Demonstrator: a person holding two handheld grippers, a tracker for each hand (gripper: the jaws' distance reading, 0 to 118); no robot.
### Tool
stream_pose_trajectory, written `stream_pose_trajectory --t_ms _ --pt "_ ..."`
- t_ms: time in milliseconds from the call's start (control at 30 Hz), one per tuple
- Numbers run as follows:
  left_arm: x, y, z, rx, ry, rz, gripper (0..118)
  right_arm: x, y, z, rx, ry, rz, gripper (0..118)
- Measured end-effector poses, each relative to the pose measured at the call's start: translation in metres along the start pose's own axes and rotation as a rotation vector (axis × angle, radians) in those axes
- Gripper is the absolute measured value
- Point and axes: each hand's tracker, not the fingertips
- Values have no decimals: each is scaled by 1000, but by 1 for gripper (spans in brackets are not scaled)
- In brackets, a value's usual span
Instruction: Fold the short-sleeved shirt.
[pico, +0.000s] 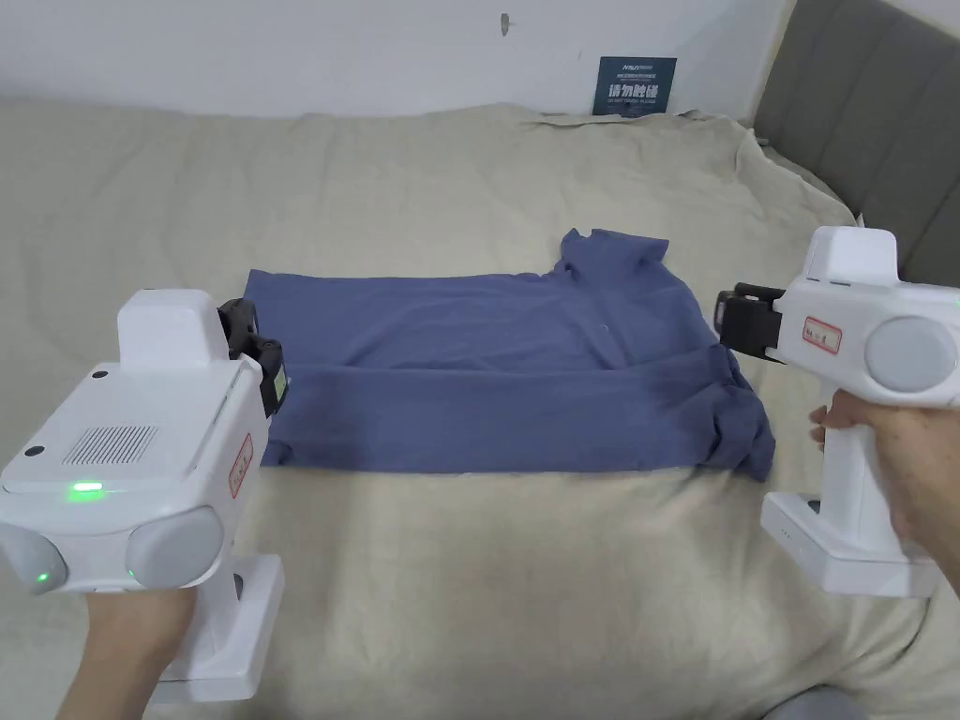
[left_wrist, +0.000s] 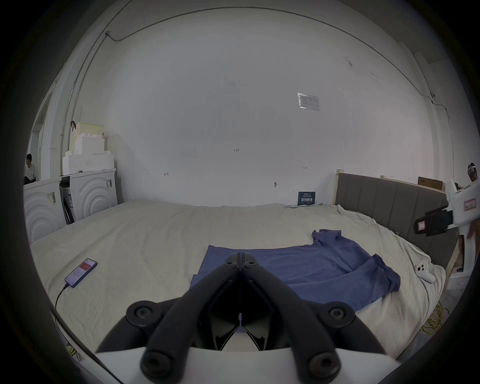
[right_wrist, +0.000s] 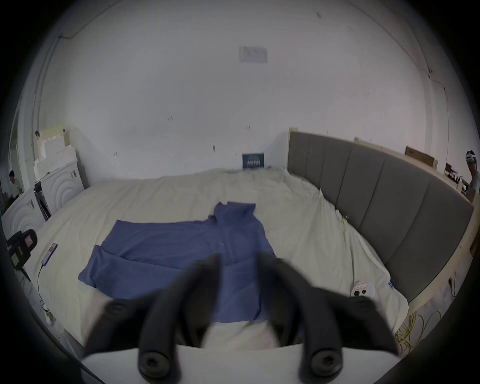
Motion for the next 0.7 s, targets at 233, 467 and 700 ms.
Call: stream_pose_trajectory --t_ms 233,467,700 --pt "-2 -3 -11 -26 4 2 0 18 -6 -59 -278 -37 -64 102" --pt "-5 -9 -21 -49 12 -3 0 35 -48 -104 -468 -108 -80 102" --pt "-7 -12 -26 -66 21 5 0 48 -69 -117 -505 -148 -132 69"
